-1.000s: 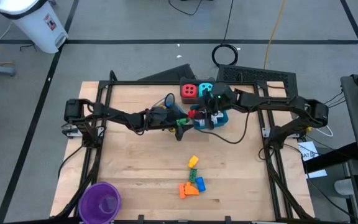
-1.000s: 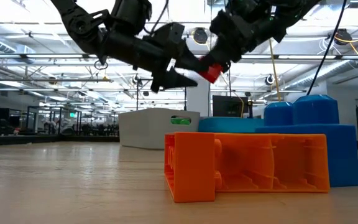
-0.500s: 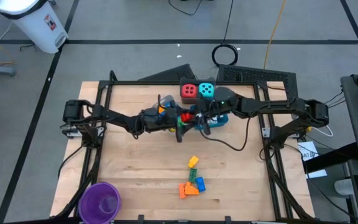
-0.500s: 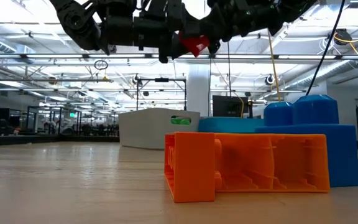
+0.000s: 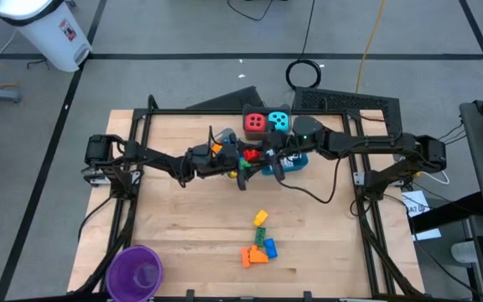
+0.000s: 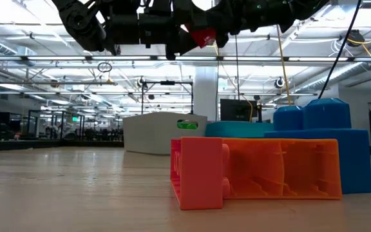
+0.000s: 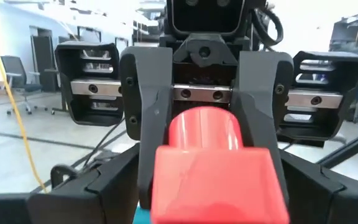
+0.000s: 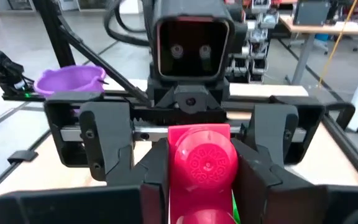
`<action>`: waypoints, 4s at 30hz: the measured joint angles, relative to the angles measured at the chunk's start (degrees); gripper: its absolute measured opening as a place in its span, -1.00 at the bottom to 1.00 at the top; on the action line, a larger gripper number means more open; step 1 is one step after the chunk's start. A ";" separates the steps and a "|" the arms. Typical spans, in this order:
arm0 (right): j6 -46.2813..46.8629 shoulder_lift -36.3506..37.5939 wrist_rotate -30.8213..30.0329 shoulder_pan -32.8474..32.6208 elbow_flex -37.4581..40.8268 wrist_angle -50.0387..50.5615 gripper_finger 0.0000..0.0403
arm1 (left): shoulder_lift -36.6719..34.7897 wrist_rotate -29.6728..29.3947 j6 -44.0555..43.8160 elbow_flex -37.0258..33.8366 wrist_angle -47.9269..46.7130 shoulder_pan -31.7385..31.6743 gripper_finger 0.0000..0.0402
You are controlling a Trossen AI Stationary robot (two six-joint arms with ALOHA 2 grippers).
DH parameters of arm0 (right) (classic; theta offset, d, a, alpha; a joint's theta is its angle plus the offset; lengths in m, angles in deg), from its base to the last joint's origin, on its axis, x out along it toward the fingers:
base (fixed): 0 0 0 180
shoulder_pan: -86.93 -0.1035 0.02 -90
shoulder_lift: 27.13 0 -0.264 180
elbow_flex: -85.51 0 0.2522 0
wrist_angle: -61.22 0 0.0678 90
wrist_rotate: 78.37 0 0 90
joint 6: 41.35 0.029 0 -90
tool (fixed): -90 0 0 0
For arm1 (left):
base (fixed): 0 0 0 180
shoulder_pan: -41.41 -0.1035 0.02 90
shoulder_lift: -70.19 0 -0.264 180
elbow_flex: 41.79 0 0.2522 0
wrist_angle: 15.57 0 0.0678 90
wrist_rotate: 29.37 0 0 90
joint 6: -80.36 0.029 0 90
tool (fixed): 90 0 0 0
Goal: Pick & Place Toys
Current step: Put the red game piece into the gray bin, then put the blue game piece into the gray bin
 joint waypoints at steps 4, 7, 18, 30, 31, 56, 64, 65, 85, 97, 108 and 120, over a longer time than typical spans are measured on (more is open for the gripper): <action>-0.06 0.23 0.14 0.18 -0.07 0.14 -0.55 | 0.01 1.24 -0.07 0.00 -0.27 0.00 0.48; -0.11 0.32 0.12 0.18 -0.07 0.31 -0.55 | 0.04 1.43 -0.08 0.00 -0.51 0.04 0.48; -0.76 0.45 0.35 0.18 -0.07 0.09 -0.55 | 0.04 3.04 -2.67 0.00 -3.27 0.01 0.47; -0.91 2.83 0.38 0.31 -0.31 0.53 -0.55 | 0.35 6.09 -2.85 -0.22 -4.74 -0.86 0.47; -0.92 2.83 0.40 0.31 -0.37 0.99 -0.55 | 0.25 6.16 -2.44 -0.22 -4.03 -0.79 0.47; 2.56 2.70 0.53 -0.91 7.85 -8.13 -0.55 | 0.15 5.95 -1.52 -0.13 -3.52 -0.66 0.42; 2.86 1.87 -0.11 -1.61 7.85 -8.27 -0.55 | 0.15 6.46 -0.38 -0.11 -3.11 -0.62 -0.24; 2.93 1.87 -0.47 -1.59 7.85 -8.15 -0.55 | 0.15 6.32 -0.38 -0.11 -3.12 -0.66 -0.30; 2.16 16.75 -2.47 -0.29 7.89 16.23 0.25 | -8.71 -8.55 -12.48 -0.11 -42.96 -7.87 -0.30; 3.94 17.20 -2.40 -10.99 17.17 7.98 0.21 | -5.34 -14.15 -27.40 -0.09 -59.10 -11.00 0.35; 5.14 5.39 -15.73 -25.00 32.68 -16.85 0.24 | -5.39 -12.53 -27.24 -0.12 -51.38 -10.05 0.82; -0.57 -12.06 -19.81 -44.73 18.81 -11.88 0.24 | -5.38 -3.99 -32.14 -0.15 -46.63 -6.00 0.68</action>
